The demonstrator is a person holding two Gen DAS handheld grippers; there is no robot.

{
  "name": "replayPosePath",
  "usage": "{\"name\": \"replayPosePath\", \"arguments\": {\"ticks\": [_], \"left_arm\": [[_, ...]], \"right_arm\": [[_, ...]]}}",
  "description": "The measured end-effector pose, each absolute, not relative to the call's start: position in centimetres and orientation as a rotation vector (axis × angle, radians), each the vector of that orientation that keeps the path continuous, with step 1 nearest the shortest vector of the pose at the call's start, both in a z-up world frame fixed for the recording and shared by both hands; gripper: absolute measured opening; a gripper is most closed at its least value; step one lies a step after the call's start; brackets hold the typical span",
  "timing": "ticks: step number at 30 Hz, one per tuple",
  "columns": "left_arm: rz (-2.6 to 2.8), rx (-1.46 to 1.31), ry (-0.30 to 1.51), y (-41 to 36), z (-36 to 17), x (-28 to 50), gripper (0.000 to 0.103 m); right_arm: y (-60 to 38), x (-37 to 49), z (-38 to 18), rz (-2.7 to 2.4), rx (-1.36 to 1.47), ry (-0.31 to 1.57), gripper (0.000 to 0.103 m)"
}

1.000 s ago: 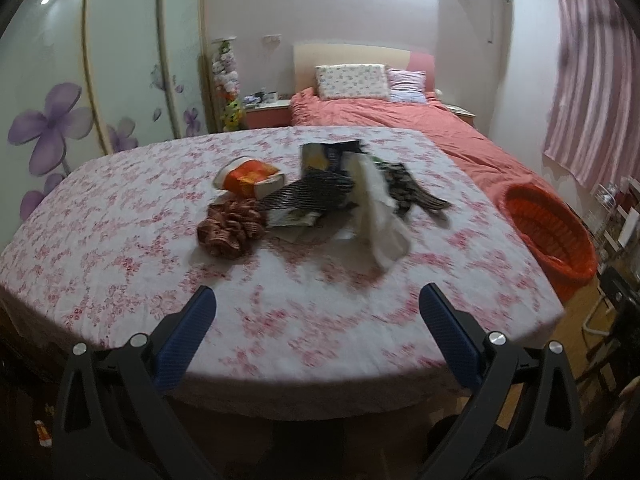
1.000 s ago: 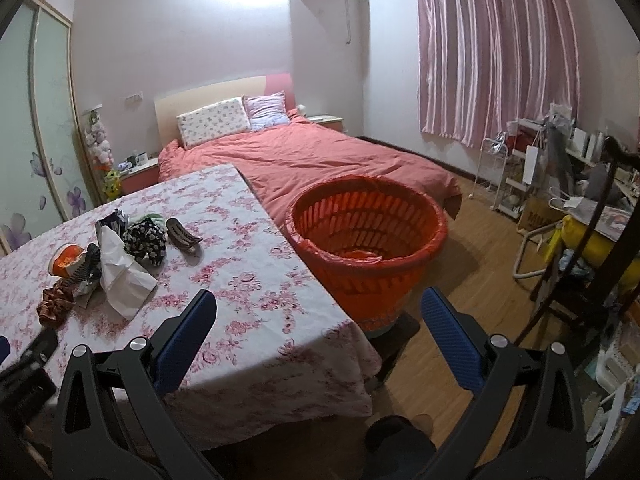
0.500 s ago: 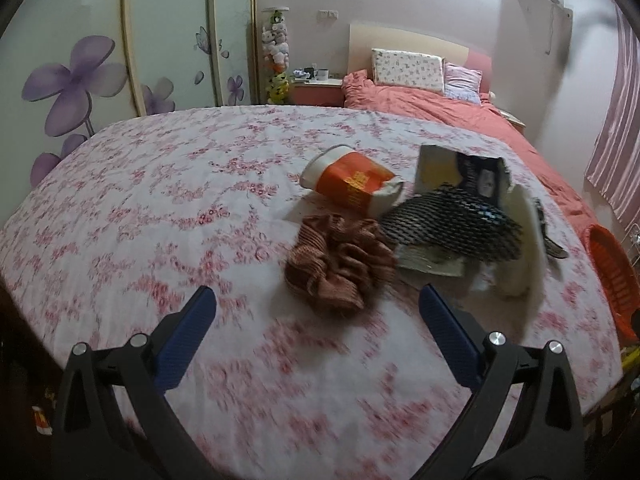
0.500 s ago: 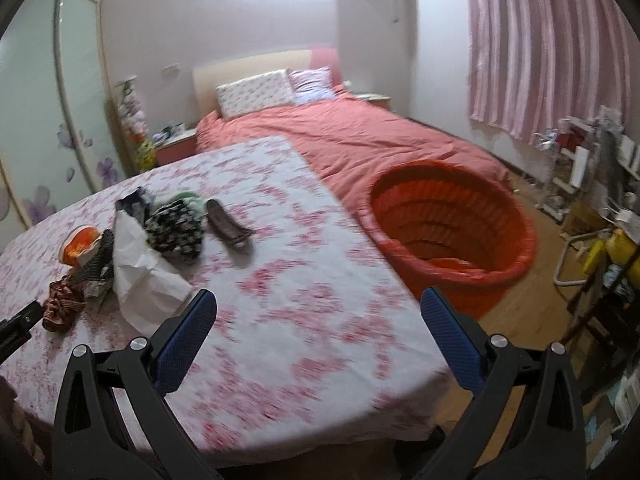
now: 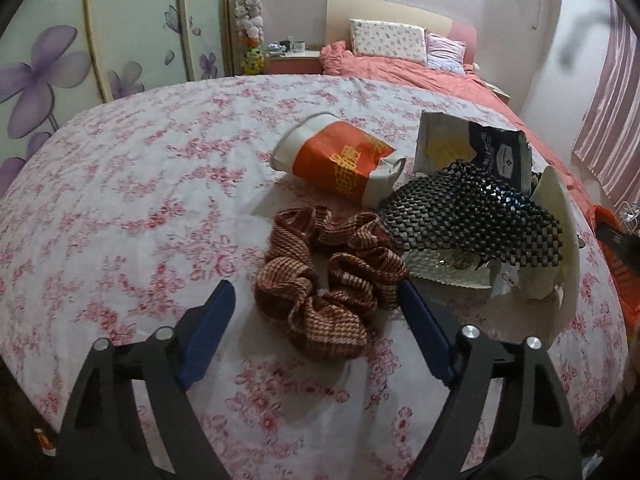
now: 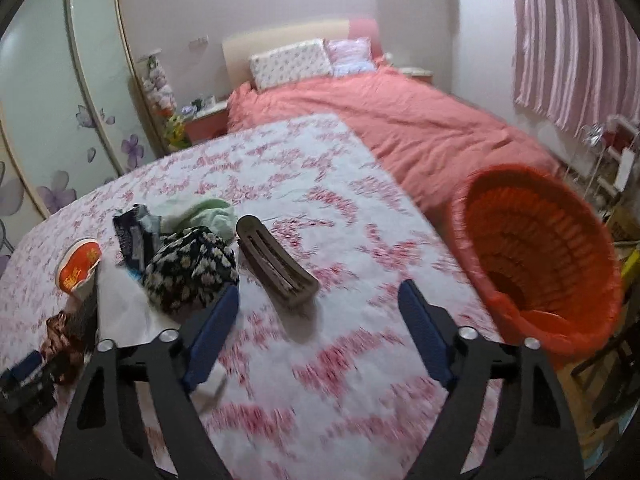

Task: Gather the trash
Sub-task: 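Close the left tool on the brown plaid cloth while the right tool grasps the brown slotted insole, then lift the plaid cloth with the left tool while the right tool lifts the insole toward the basket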

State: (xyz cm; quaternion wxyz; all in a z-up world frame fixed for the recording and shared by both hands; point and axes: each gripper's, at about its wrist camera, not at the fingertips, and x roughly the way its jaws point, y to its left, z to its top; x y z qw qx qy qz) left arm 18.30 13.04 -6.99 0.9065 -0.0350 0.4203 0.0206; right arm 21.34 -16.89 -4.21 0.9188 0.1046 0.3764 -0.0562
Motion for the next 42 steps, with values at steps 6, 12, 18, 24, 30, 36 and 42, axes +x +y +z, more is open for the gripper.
{"name": "replayPosePath", "arguments": {"ticks": [6,12,18,24,30,36,42], "left_arm": [[0.045,-0.065,0.870,13.1,-7.1,19.4,0.080],[0.048,-0.083,0.881,13.4,-7.1,20.0,0.081],[0.033,-0.108,0.882,14.0,-7.0,19.7,0.081],[0.018,-0.122,0.888,14.0,-7.2,19.9,0.080],[-0.003,-0.144,0.903,13.9,-7.7,20.6,0.061],[-0.016,-0.139,0.880,14.1,-7.1,20.3,0.042],[-0.001,-0.132,0.874,14.2,-6.7,19.9,0.045]], "right_arm": [[-15.9,24.2,-6.1,-0.046,0.217,0.888,0.068],[-14.6,25.3,-6.8,-0.082,0.126,0.892,0.045],[-16.0,24.7,-6.9,-0.144,0.174,0.881,0.039],[-14.9,26.1,-7.0,-0.128,0.146,0.884,0.050],[-15.1,26.7,-7.0,-0.139,0.144,0.881,0.034],[-15.9,25.5,-6.9,-0.122,0.173,0.877,0.030],[-16.8,24.7,-6.7,-0.126,0.198,0.863,0.030]]}}
